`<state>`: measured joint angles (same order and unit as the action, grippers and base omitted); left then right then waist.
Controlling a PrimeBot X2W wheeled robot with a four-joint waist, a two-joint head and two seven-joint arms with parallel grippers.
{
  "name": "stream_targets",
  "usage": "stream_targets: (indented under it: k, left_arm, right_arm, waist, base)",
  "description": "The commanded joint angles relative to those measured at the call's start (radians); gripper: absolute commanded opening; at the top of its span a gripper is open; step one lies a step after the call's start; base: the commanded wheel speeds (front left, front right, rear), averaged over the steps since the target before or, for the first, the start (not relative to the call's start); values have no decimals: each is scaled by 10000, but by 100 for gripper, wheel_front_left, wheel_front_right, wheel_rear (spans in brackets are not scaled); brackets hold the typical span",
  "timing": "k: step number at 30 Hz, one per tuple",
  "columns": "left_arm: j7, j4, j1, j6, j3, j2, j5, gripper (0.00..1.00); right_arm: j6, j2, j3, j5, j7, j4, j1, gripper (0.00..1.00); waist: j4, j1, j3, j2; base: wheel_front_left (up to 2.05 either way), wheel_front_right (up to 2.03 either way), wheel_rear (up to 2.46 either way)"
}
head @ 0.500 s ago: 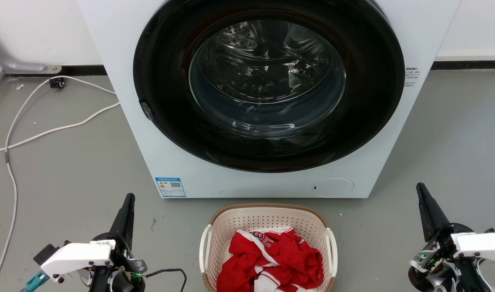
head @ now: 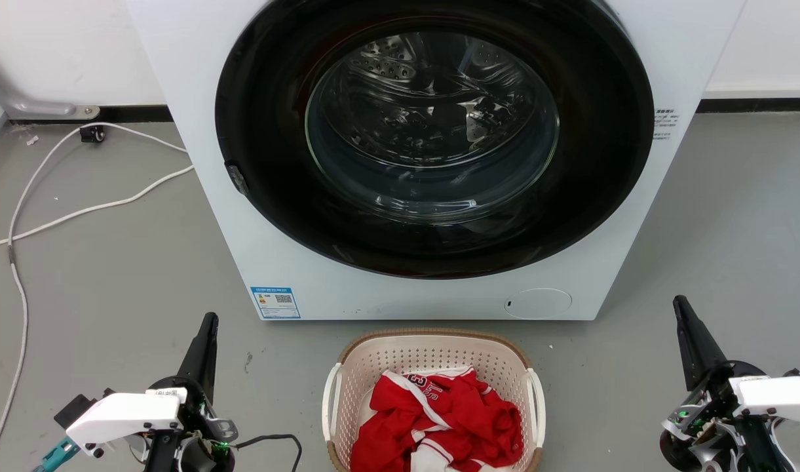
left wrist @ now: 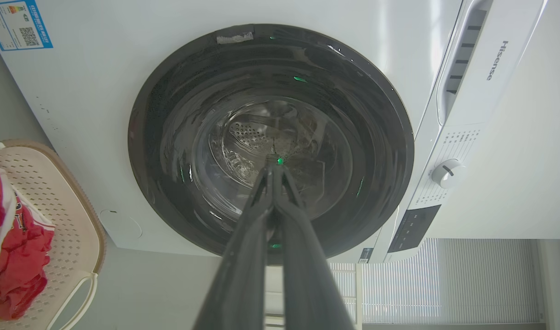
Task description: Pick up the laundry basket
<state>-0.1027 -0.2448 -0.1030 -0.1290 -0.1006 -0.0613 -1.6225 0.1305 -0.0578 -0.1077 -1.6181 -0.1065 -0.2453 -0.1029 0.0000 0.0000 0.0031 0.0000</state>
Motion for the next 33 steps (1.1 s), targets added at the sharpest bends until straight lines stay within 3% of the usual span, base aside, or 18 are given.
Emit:
stream_targets:
  k: [1, 18, 19, 33]
  left_arm:
    - [-13, -14, -99, -33, -21, 7, 30, 0]
    - [-50, -15, -103, -33, -53, 31, 72, 0]
    - [-9, -1, -1, 0, -26, 21, 8, 100]
    - [594, 235, 37, 5, 682, 56, 496, 100]
  right_arm:
    - [4, 39, -14, 67, -42, -9, -117, 0]
    - [4, 49, -32, 87, -58, -11, -120, 0]
    - [2, 13, -17, 12, -10, 1, -1, 100]
    - [2, -27, 294, 703, 603, 243, 237, 100]
  waist:
    - [0, 0, 0, 0]
    - [0, 0, 0, 0]
    - [0, 0, 0, 0]
    - [6, 0, 35, 0]
  base:
    - [0, 0, 0]
    - [0, 0, 0]
    - [0, 0, 0]
    - [0, 0, 0]
